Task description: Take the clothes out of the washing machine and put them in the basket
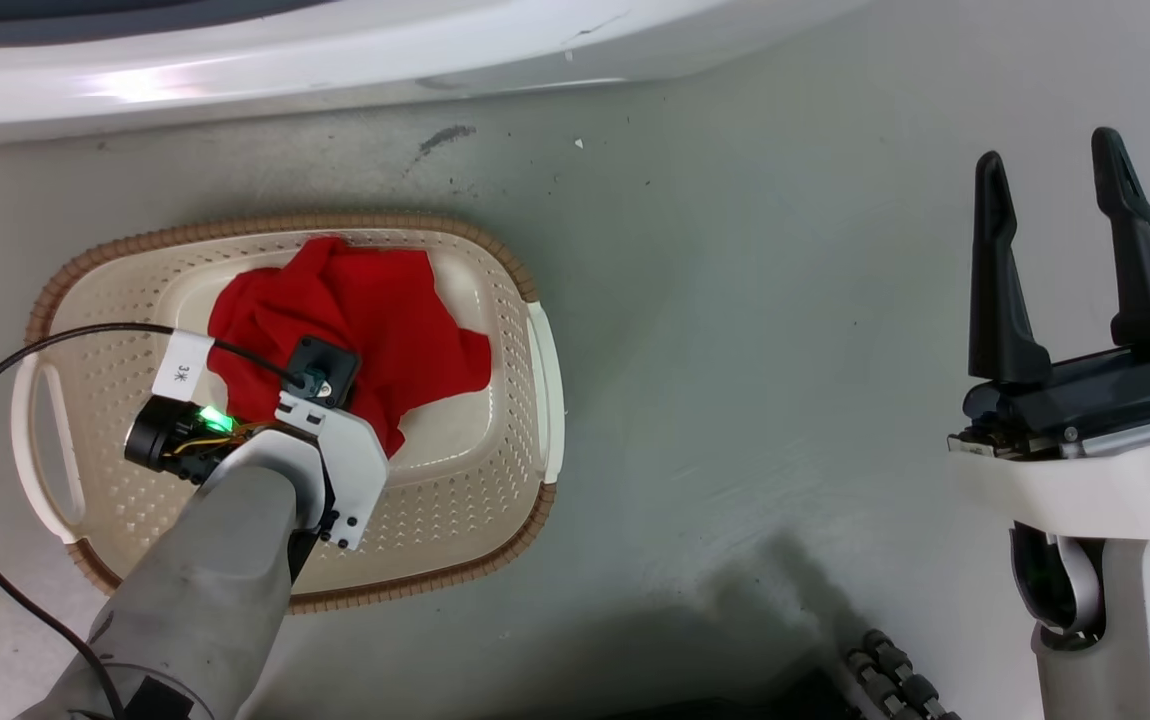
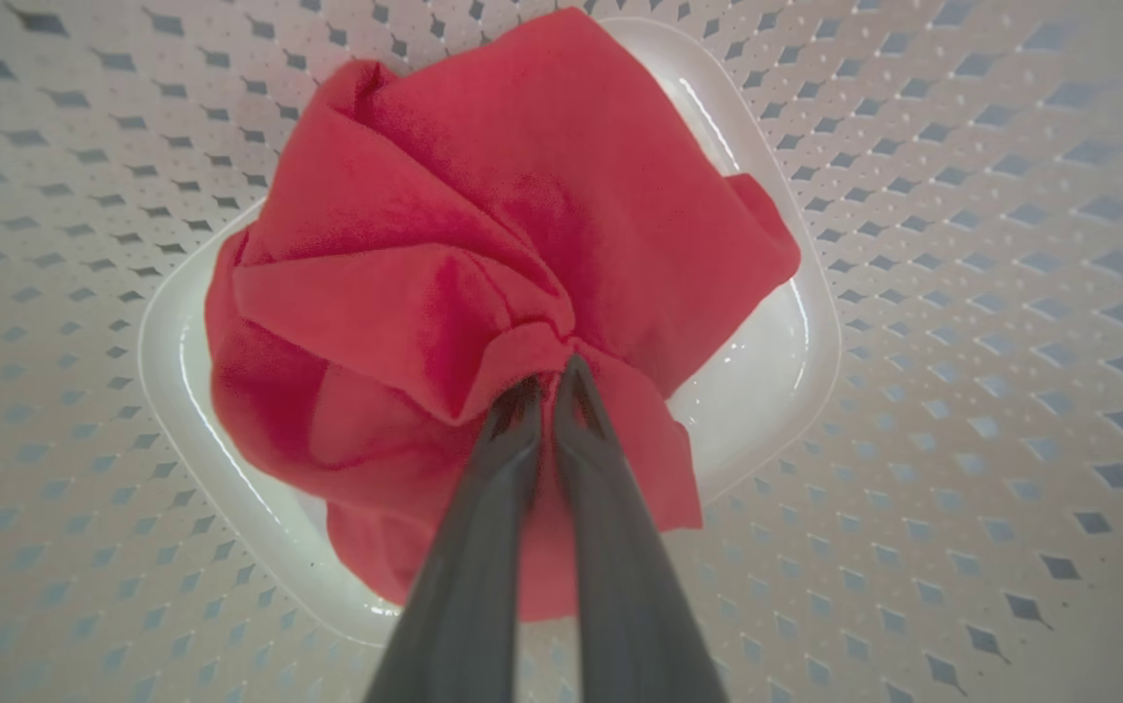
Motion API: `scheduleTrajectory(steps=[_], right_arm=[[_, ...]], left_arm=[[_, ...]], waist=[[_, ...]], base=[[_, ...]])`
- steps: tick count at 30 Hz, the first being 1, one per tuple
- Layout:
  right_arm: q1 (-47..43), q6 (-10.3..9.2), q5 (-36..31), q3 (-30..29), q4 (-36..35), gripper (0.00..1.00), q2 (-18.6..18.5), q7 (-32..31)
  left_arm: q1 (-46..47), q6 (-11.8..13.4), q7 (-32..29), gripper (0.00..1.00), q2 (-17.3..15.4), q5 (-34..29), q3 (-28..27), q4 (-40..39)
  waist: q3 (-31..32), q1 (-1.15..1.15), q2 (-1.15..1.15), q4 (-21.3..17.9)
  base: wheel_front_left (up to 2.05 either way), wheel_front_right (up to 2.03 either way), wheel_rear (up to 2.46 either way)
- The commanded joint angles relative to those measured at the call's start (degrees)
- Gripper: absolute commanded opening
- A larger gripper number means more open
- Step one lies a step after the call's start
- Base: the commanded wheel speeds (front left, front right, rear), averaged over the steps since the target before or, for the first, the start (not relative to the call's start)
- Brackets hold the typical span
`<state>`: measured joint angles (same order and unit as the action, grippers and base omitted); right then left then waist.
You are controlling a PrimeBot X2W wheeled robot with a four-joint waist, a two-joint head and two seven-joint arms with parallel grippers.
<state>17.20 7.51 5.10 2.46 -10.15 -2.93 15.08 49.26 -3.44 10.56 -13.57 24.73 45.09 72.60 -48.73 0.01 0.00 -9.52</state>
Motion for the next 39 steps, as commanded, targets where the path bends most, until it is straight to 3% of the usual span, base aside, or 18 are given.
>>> scheduleTrajectory(steps=[1, 7, 8, 9, 26, 39], right_arm=[[1.02, -0.04, 0.35, -0.08, -0.21, 1.00, 0.10, 0.14], [1.89, -0.05, 0.78, -0.09, 0.31, 1.00, 0.10, 0.14], [1.89, -0.04, 0.85, 0.03, 0.40, 1.00, 0.10, 0.14], [1.88, -0.04, 0.87, 0.10, 0.51, 1.00, 0.10, 0.14], [-4.21, -0.04, -0.80, 0.73, 3.94, 1.00, 0.09, 0.14], [-10.33, -0.05, -2.80, 1.09, 5.81, 1.00, 0.08, 0.14]], left_arm=[[0.79, 0.44, -0.37, 0.00, 0.06, 0.01, 0.10, 0.34], [1.29, 0.85, -1.35, 0.00, 0.38, 0.27, 0.49, 0.82], [1.05, 0.85, -1.46, 0.33, 0.46, 0.54, 0.35, 0.88], [0.74, 0.92, -1.41, 1.00, 0.53, 0.65, 0.34, 0.92], [-7.13, 2.33, 4.58, 1.00, 3.18, 4.52, -2.44, -0.35], [-19.78, 7.76, 4.64, 1.00, 0.65, -0.39, -12.88, -23.93]], waist=[[-1.05, -0.01, 0.00, -0.13], [-1.27, -0.01, 0.00, -0.20], [-0.97, -0.01, 0.00, -0.19], [-0.59, -0.01, 0.00, -0.17], [14.26, -0.01, 0.00, 2.87], [26.24, -0.01, 0.00, 6.16]], base=[[0.00, 0.00, 0.00], [0.00, 0.00, 0.00], [0.00, 0.00, 0.00], [0.00, 0.00, 0.00], [0.00, 0.00, 0.00], [0.00, 0.00, 0.00]])
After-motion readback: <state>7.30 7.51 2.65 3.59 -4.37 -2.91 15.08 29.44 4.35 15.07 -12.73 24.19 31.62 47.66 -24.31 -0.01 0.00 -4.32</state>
